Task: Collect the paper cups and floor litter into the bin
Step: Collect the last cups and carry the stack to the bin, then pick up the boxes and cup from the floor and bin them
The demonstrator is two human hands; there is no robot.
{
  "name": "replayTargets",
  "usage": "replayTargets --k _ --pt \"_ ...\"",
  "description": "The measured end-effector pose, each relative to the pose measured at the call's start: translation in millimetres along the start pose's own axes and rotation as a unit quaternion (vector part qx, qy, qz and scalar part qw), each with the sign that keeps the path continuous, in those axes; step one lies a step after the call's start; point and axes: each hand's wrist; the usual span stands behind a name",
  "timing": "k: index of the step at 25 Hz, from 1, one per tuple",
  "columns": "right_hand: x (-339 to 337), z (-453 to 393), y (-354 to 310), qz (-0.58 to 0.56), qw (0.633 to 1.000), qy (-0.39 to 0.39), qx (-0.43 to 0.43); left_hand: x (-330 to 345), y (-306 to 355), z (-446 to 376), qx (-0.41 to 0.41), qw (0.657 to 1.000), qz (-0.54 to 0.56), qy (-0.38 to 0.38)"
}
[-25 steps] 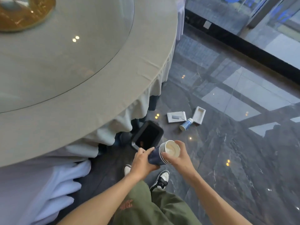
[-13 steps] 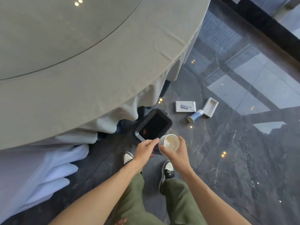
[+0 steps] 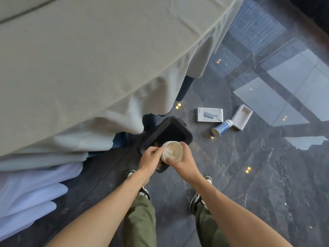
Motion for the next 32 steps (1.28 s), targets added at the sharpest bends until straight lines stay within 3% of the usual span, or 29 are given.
replayTargets --k 4,10,20,27,32 --pt "23 -47 26 0.038 0.997 -0.054 0.04 6 -27 -49 -0.045 0.999 0.028 -0.004" --pt "59 -97 52 0.092 0.986 -0.107 0.091 5 -62 -104 -0.062 0.996 -0.063 -0.016" --pt "70 -121 70 0.117 0.982 -0.114 0.092 12 -70 -116 -0.06 0.991 -0.116 0.022" --pt "22 -79 57 0.149 0.972 -0.173 0.062 12 -46 -61 -0.034 0.984 -0.168 0.044" --pt "-78 -21 37 0.245 0.95 -0.194 0.003 36 21 32 0.036 0.954 -0.298 0.006"
Point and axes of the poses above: each hand's wrist, its own z-axis away from the middle knuckle, its own x-axis out of the palm, y = z × x, and after that the axes turned 4 degrees about y, right-handed
